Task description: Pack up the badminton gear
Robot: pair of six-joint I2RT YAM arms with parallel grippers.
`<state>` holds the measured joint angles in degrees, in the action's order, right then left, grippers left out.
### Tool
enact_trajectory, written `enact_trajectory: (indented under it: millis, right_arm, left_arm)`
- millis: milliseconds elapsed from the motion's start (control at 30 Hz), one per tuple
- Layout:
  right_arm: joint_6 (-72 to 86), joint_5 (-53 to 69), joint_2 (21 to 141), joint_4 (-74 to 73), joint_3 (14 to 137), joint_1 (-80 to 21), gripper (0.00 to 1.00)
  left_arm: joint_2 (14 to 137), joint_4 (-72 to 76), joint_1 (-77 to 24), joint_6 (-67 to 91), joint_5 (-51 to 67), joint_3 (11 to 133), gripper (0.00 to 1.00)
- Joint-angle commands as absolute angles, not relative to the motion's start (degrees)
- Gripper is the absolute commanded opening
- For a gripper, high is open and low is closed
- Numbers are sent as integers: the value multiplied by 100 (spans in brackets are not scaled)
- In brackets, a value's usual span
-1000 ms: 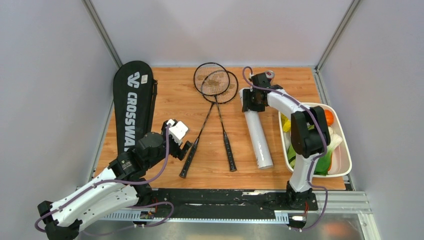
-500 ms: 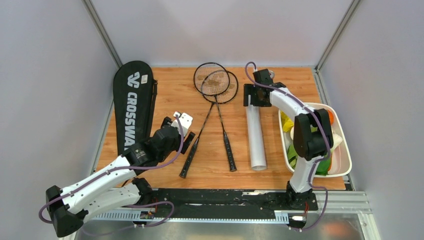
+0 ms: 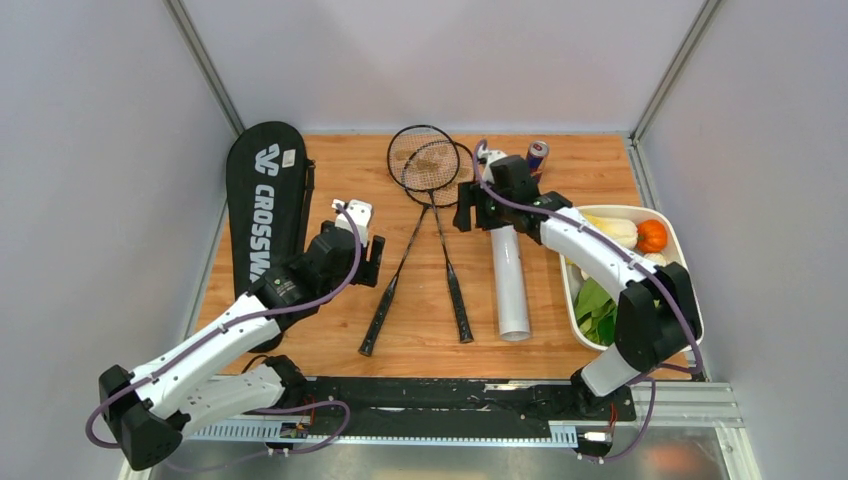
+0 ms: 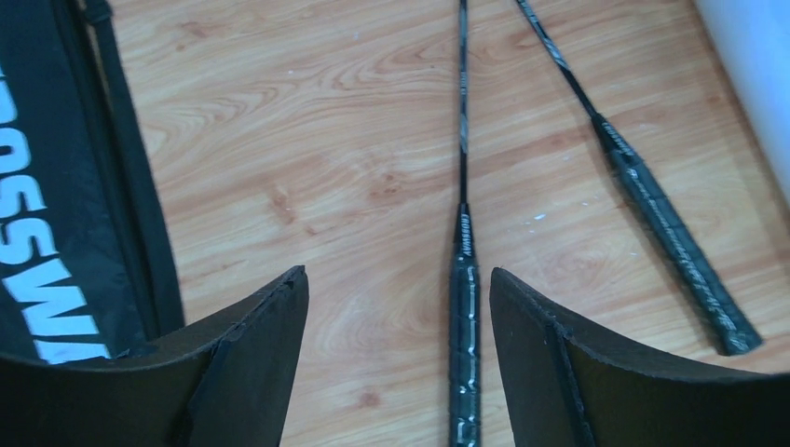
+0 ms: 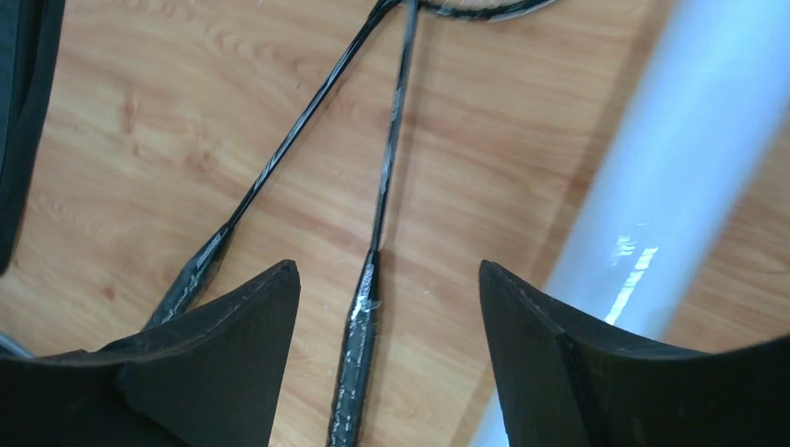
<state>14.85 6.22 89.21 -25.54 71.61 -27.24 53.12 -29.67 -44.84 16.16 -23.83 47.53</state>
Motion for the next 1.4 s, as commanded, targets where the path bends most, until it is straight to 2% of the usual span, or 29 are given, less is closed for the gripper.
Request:
enact_trajectory:
  millis: [0,267,433,667,700,867,900,1167,1367]
  right_arm:
    - [1753,899,9224,-1938,6775,-3175,71]
    - [1743,136,10080,-1407,6588,-3665,48]
    - [1680,-242,10319,-974,6373,-3767,45]
    - [1682,-402,10765,-817,6443,-3970,40]
    - [1681,-424,10801,-820,6464,-4001,37]
    - [1794,-520,10737,-844,6448,-4052,4]
    - [1854,-526,10643,-844,6422,-4052,0]
    - [2421,-252,9583,-463,5815,-4159,0]
    - [2825,-114,8872,38,5149,-4281,0]
  left_arm:
    - [5060,-2724,-4465,2231,-1954,4723,77]
    - [4487,-2799,-4462,3307,-2014,4449,76]
    - [4387,-3062,-4460,4131,-1977,4410,74]
    - [4153,-2684,-4453,4728,-2043,3814,70]
    - [4164,-2643,-4457,4768,-2058,3770,70]
    - [4337,-2286,-4451,4914,-2097,3663,66]
    - [4374,-2215,-4448,4927,-2095,3662,66]
    - [5294,-1020,-4155,5193,-1663,3919,64]
    - [6476,-194,-3892,5210,-1219,4171,66]
